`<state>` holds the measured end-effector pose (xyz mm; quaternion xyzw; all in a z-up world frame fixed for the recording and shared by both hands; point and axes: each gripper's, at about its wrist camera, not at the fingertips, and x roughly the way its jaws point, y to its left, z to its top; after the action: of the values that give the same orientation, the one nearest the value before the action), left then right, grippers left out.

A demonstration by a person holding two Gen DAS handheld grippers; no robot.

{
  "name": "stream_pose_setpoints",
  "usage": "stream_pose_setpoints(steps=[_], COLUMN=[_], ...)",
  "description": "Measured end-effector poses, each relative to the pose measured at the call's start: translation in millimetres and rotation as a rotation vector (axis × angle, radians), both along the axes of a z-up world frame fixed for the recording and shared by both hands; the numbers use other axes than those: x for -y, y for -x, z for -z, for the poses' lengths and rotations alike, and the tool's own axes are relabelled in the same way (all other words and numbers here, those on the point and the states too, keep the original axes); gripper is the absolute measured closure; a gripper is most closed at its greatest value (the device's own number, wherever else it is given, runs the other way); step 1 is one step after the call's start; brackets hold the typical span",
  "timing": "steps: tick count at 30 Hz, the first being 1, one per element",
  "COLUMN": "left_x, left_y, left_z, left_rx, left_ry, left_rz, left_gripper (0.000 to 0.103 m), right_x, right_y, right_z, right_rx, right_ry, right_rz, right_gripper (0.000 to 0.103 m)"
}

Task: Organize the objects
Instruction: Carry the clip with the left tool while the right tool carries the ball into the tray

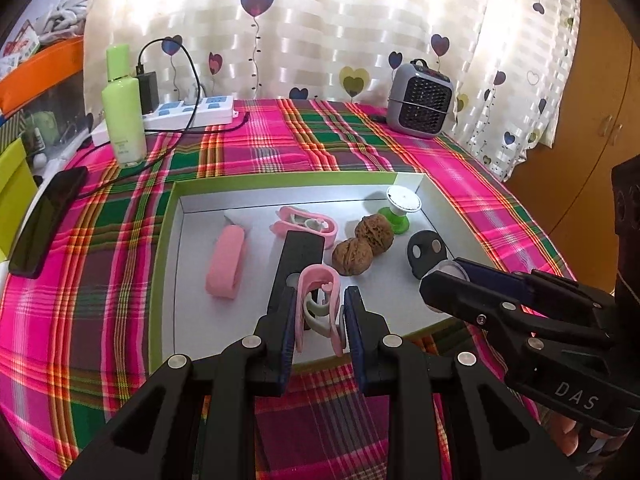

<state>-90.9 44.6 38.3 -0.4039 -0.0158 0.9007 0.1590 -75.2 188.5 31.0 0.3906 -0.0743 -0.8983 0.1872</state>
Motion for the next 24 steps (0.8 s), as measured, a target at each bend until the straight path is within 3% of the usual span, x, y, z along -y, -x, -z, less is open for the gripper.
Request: stream_pose_setpoints(steps=[24], left_x=[-1.8], left_y=[25.9], left_z=[3.2], left_rx=[-0.004], left_ry=[0.019], left_rz=[-0.012], left_gripper=[0.081], right_x=[5.6], right_y=[26.2], right_z=[11.0], right_rx=[0.033], right_ry=[-0.034], right_rz=[-0.022], right_gripper=[0.072])
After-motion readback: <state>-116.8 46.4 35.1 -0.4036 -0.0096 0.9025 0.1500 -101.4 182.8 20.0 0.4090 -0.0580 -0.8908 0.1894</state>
